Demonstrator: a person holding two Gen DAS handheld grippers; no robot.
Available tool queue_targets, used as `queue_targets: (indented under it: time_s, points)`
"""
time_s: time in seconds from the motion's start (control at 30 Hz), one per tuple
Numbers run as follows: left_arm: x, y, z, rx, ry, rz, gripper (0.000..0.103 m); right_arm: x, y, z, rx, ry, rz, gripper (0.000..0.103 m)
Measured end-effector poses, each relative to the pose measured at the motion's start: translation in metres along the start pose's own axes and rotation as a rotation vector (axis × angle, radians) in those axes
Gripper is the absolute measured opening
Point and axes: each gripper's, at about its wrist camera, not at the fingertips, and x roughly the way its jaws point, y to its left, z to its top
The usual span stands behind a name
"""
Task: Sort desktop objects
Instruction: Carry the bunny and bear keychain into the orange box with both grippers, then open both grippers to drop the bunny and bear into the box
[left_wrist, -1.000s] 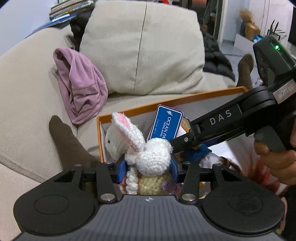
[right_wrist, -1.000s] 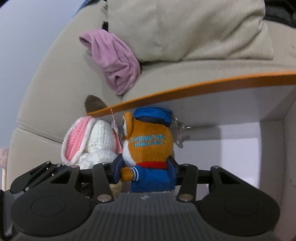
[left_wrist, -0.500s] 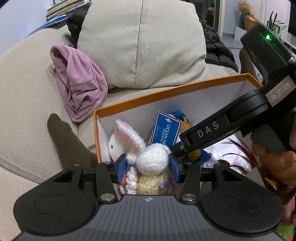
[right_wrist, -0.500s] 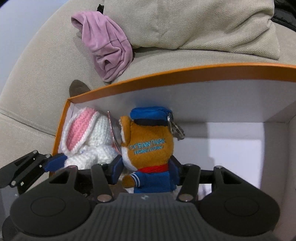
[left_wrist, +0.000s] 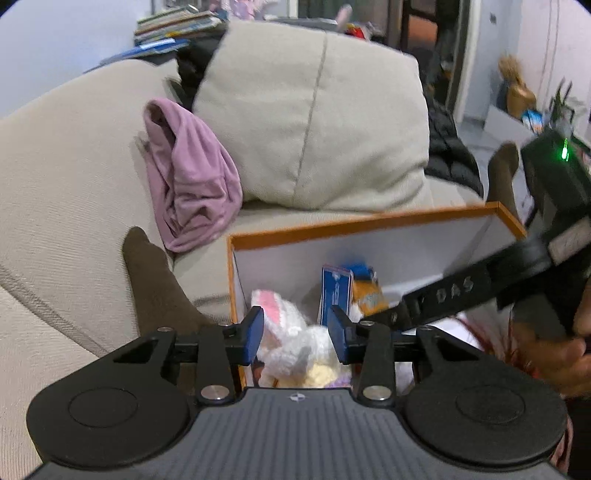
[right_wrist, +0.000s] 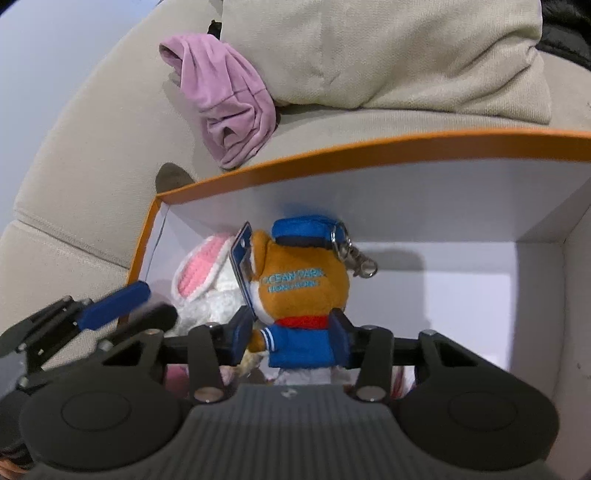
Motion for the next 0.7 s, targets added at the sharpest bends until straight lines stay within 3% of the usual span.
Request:
queue_targets:
  time_s: [0.2,0.5,0.7]
  points:
    - [-0.004,0.013,0.000,-0.085,-0.021,-0.007,0.043,0.009,0.002,0.004,0.035,0.001,0.006,0.042]
    - [-0.023,0.020,-0.001,-0.131,-0.098,-0.043,0.043,-0.016,0.018,-0.006,-0.092,-0.085,-0.030,0.043]
    - [-0.049,0.012,0.002,-0.149,-0.136,-0.062,0.043,-0.058,0.046,-0.028,-0.246,-0.215,-0.046,0.059]
